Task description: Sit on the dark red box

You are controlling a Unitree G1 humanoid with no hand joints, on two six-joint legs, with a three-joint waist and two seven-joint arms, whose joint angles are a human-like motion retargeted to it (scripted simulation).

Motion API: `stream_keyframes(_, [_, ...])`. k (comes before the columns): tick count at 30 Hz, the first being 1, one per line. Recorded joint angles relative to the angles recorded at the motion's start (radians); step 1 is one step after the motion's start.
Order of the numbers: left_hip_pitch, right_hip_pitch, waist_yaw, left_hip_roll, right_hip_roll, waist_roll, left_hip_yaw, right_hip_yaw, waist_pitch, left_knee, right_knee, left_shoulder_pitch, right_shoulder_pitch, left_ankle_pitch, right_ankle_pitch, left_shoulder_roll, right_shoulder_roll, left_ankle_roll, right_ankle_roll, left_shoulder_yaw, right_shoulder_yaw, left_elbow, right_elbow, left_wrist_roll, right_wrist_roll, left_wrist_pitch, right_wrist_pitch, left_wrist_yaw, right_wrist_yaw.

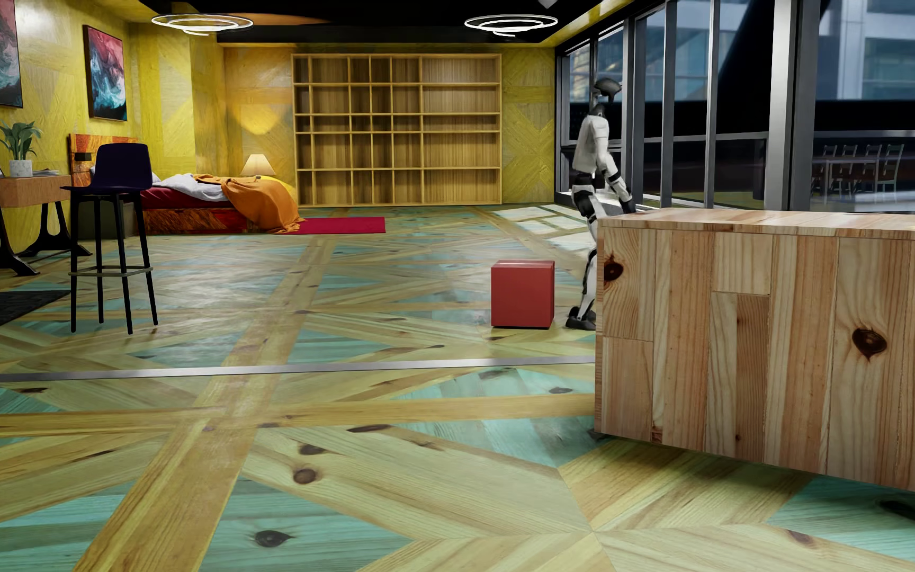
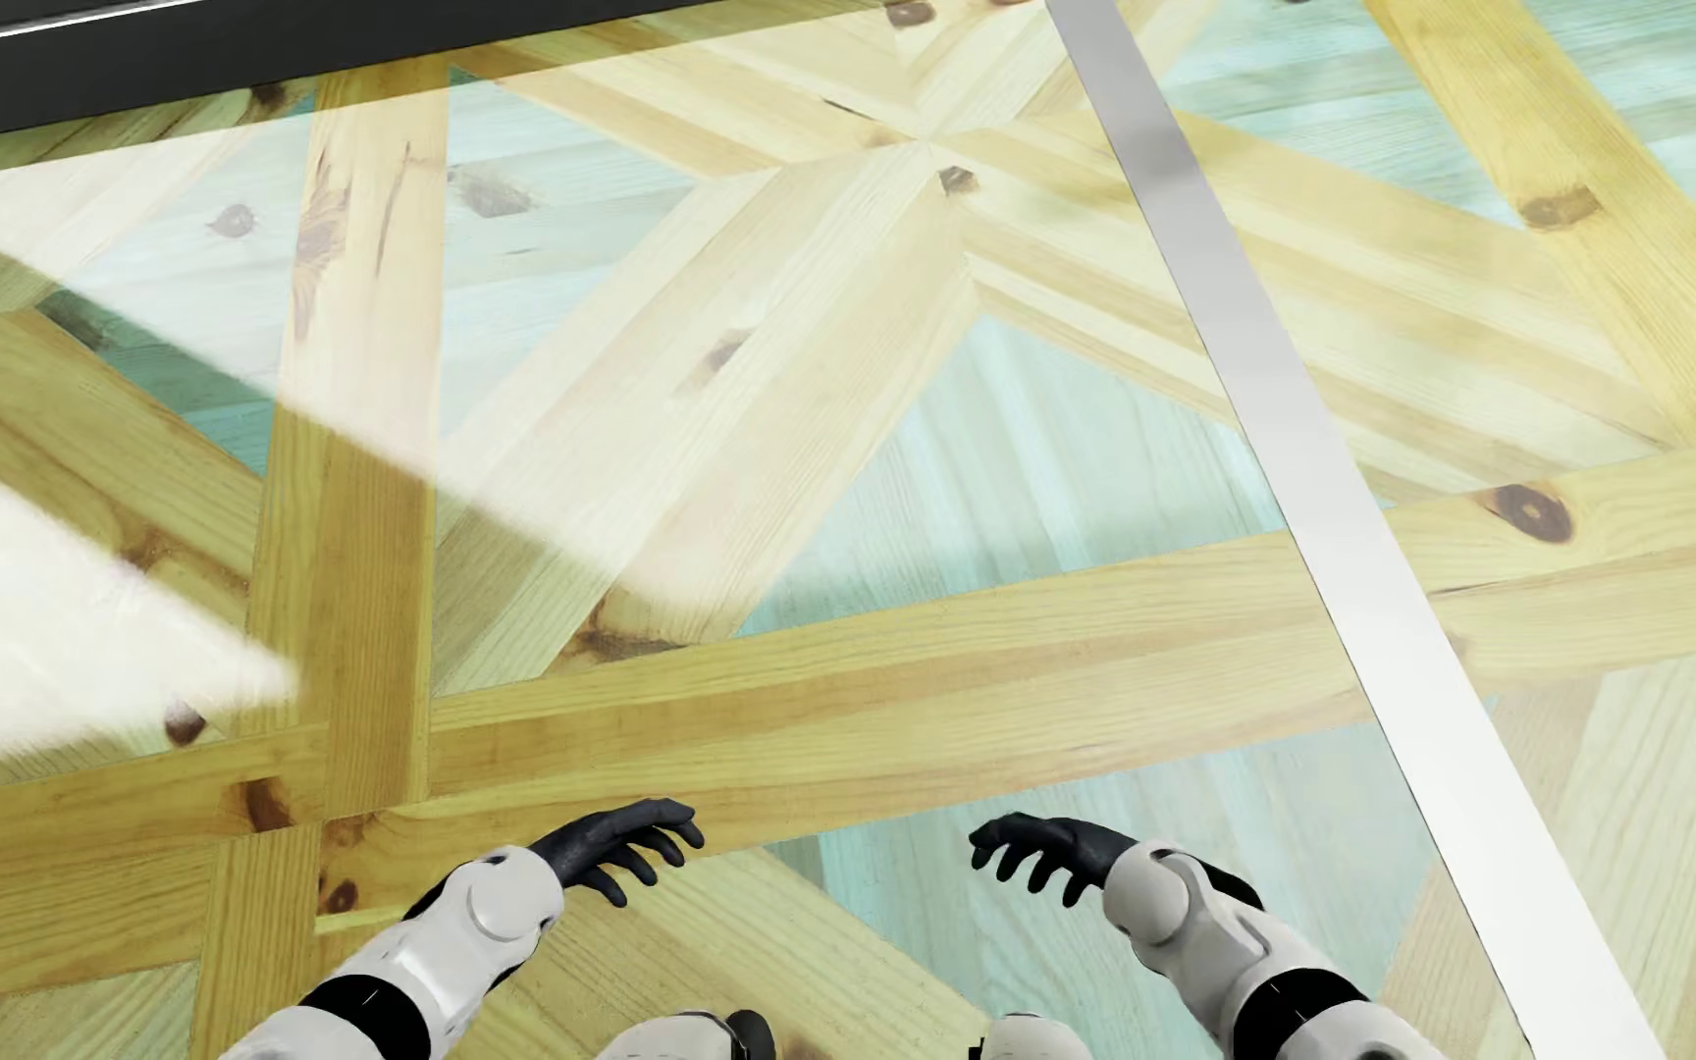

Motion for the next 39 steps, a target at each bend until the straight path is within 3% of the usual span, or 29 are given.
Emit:
stream_keyframes(5, [-0.395,-0.379,-0.006,0.045,-0.023,-0.002,-0.026,0.077,0.237,0.436,0.394,-0.213,-0.309,-0.104,-0.08,0.093,-0.086,-0.026,0.024,-0.178,0.317,-0.22,-0.246,0.024,-0.078,-0.045,-0.053,0.017,0.032])
stream_keyframes(6, [-0.476,-0.46,-0.005,0.052,-0.029,-0.005,-0.036,0.096,0.283,0.519,0.475,-0.26,-0.378,-0.122,-0.097,0.136,-0.111,-0.033,0.036,-0.212,0.373,-0.303,-0.297,0.047,-0.098,-0.068,-0.074,-0.021,0.052])
stream_keyframes(7, [-0.557,-0.539,-0.005,0.06,-0.036,-0.005,-0.049,0.113,0.323,0.605,0.555,-0.3,-0.447,-0.14,-0.114,0.193,-0.145,-0.046,0.051,-0.245,0.436,-0.403,-0.365,0.039,-0.117,-0.085,-0.104,-0.039,0.065])
stream_keyframes(8, [-0.633,-0.614,-0.003,0.072,-0.038,-0.009,-0.062,0.131,0.362,0.687,0.635,-0.336,-0.515,-0.158,-0.132,0.264,-0.185,-0.06,0.06,-0.269,0.5,-0.517,-0.443,0.006,-0.111,-0.096,-0.113,-0.005,0.052])
stream_keyframes(10, [-0.785,-0.757,0.003,0.093,-0.04,-0.013,-0.083,0.164,0.432,0.85,0.787,-0.424,-0.632,-0.185,-0.162,0.408,-0.296,-0.079,0.081,-0.305,0.591,-0.724,-0.629,-0.063,-0.051,-0.121,-0.107,0.051,-0.089])
stream_keyframes(13, [-0.988,-0.956,0.002,0.101,-0.056,-0.014,-0.12,0.216,0.523,1.054,0.998,-0.559,-0.743,-0.214,-0.201,0.57,-0.473,-0.117,0.114,-0.388,0.651,-0.945,-0.866,-0.18,0.057,-0.166,-0.109,0.228,-0.361])
stream_keyframes(16, [-1.148,-1.105,-0.003,0.115,-0.055,-0.018,-0.157,0.259,0.582,1.241,1.183,-0.548,-0.66,-0.237,-0.238,0.72,-0.597,-0.148,0.137,-0.353,0.531,-1.172,-1.025,-0.254,0.077,-0.229,-0.139,0.366,-0.557])
stream_keyframes(19, [-1.236,-1.188,-0.007,0.13,-0.058,-0.019,-0.181,0.285,0.616,1.378,1.317,-0.442,-0.547,-0.247,-0.255,0.788,-0.648,-0.165,0.152,-0.238,0.384,-1.29,-1.109,-0.266,0.074,-0.267,-0.153,0.447,-0.623])
stream_keyframes(22, [-1.243,-1.193,-0.001,0.133,-0.061,-0.019,-0.189,0.299,0.608,1.448,1.386,-0.36,-0.44,-0.226,-0.244,0.762,-0.638,-0.16,0.157,-0.167,0.28,-1.285,-1.11,-0.242,0.059,-0.257,-0.142,0.431,-0.612])
stream_keyframes(25, [-1.193,-1.134,0.0,0.135,-0.069,-0.024,-0.193,0.295,0.581,1.471,1.406,-0.284,-0.343,-0.186,-0.213,0.69,-0.561,-0.148,0.157,-0.11,0.177,-1.208,-1.029,-0.208,0.039,-0.225,-0.126,0.365,-0.535])
stream_keyframes(31, [-1.013,-0.953,0.007,0.145,-0.091,-0.03,-0.181,0.272,0.48,1.47,1.405,-0.055,-0.128,-0.159,-0.183,0.376,-0.299,-0.129,0.148,0.096,-0.033,-0.939,-0.755,-0.088,-0.007,-0.174,-0.103,0.243,-0.379])
stream_keyframes(35, [-0.937,-0.865,0.015,0.132,-0.088,-0.018,-0.177,0.262,0.411,1.456,1.385,0.029,-0.052,-0.147,-0.166,0.15,-0.166,-0.108,0.138,0.205,-0.116,-0.765,-0.598,-0.05,-0.01,-0.152,-0.095,0.266,-0.345])
stream_keyframes(39, [-0.885,-0.794,0.021,0.101,-0.082,-0.006,-0.171,0.253,0.358,1.452,1.372,0.023,-0.02,-0.135,-0.156,0.111,-0.124,-0.073,0.125,0.175,-0.136,-0.635,-0.482,-0.068,0.029,-0.138,-0.068,0.296,-0.375])
